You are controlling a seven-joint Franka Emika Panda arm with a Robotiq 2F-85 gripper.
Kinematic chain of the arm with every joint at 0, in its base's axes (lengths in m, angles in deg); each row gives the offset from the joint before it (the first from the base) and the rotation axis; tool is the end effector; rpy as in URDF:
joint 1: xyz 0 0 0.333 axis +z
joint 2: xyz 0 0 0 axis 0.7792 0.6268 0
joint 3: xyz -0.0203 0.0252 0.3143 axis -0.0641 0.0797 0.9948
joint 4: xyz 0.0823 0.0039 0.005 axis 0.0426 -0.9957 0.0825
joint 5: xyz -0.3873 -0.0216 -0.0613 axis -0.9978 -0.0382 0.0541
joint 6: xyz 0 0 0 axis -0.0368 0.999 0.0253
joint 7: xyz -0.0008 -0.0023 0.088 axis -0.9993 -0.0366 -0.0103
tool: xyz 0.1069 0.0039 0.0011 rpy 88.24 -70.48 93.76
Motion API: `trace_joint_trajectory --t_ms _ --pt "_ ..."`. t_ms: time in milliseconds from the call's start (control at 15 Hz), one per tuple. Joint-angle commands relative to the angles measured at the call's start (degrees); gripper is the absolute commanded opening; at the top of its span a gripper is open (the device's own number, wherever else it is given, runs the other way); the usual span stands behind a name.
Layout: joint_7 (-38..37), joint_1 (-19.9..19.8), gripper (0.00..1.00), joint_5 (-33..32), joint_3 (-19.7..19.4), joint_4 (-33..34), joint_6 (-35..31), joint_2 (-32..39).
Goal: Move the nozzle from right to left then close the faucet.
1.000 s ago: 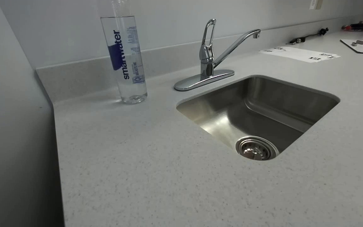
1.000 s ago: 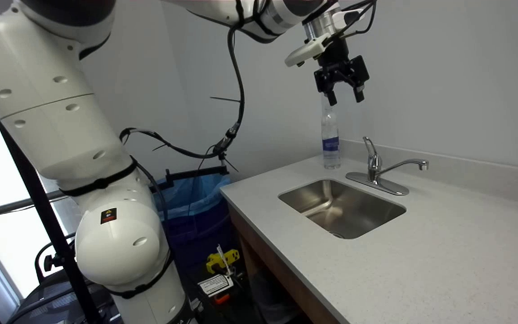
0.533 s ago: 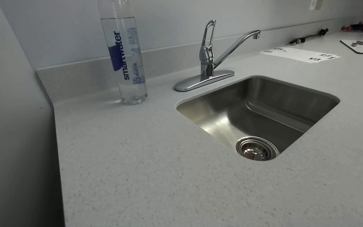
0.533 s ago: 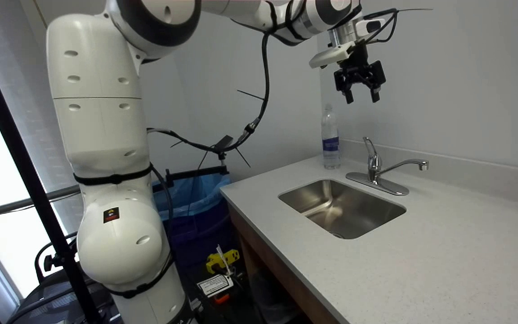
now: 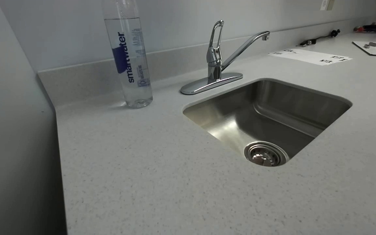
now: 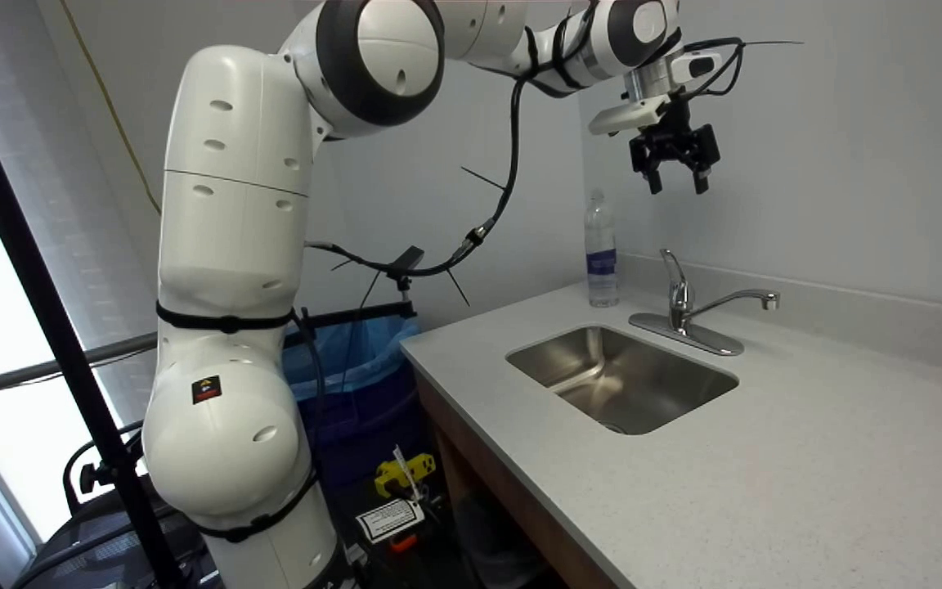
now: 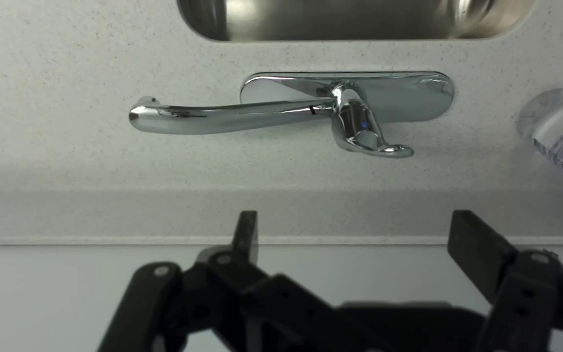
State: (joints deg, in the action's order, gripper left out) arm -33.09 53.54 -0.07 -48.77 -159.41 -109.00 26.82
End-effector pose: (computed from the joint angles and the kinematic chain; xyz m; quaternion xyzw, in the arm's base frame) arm 0.6911 0.0711 0.5558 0.9893 -0.0322 0.1419 0.0139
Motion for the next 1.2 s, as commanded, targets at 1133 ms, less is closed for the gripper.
trace_joint_trajectory --t_ms 1133 --pt "1.15 -0.72 1.0 -2.59 -7.12 -6.91 -7.59 3.45"
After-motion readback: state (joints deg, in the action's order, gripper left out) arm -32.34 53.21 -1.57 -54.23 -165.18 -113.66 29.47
